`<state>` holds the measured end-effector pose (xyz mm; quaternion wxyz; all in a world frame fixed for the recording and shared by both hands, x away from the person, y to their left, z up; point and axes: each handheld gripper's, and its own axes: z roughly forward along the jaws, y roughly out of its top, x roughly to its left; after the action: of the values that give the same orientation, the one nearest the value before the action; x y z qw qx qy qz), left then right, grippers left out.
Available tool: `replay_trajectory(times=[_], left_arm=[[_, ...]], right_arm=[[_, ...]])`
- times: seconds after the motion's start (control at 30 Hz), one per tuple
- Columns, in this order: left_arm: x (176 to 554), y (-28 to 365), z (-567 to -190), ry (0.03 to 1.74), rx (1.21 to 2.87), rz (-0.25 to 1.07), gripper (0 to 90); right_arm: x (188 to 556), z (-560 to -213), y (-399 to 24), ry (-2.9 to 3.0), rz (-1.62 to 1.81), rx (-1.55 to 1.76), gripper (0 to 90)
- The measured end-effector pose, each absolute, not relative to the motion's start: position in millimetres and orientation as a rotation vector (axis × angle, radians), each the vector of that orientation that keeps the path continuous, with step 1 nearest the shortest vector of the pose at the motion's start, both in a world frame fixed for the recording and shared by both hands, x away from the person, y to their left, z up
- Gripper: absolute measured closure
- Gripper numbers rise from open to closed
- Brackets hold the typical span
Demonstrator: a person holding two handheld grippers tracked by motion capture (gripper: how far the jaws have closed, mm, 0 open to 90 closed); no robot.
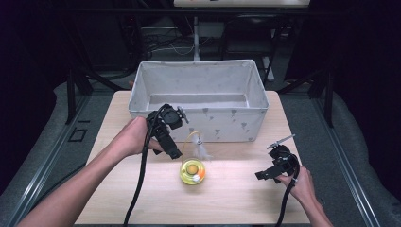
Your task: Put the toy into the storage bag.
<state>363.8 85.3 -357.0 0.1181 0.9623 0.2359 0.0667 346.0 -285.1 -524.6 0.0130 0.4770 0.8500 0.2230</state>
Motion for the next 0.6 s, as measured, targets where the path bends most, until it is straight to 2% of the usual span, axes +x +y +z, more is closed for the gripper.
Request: replay_trajectory(times=[0.17, 0.2, 0.27, 0.4, 0.6], left_arm=[[367, 75, -354, 0.665, 2.826, 0.196, 3.4], [368, 72, -353, 0.661, 2.832, 0.195, 8.4], [368, 69, -353, 0.656, 2.834, 0.196, 10.7], [371, 62, -348, 0.644, 2.836, 0.207, 29.3], [374, 55, -348, 0.614, 2.854, 0.183, 43.9]], right_arm=[[347, -524, -286, 2.662, 0.69, 1.485, 0.2], [346, -524, -285, 2.655, 0.694, 1.49, 0.3], [346, -524, -286, 2.656, 0.692, 1.489, 0.3], [346, -524, -286, 2.662, 0.684, 1.481, 0.4], [347, -524, -287, 2.669, 0.68, 1.478, 0.5]])
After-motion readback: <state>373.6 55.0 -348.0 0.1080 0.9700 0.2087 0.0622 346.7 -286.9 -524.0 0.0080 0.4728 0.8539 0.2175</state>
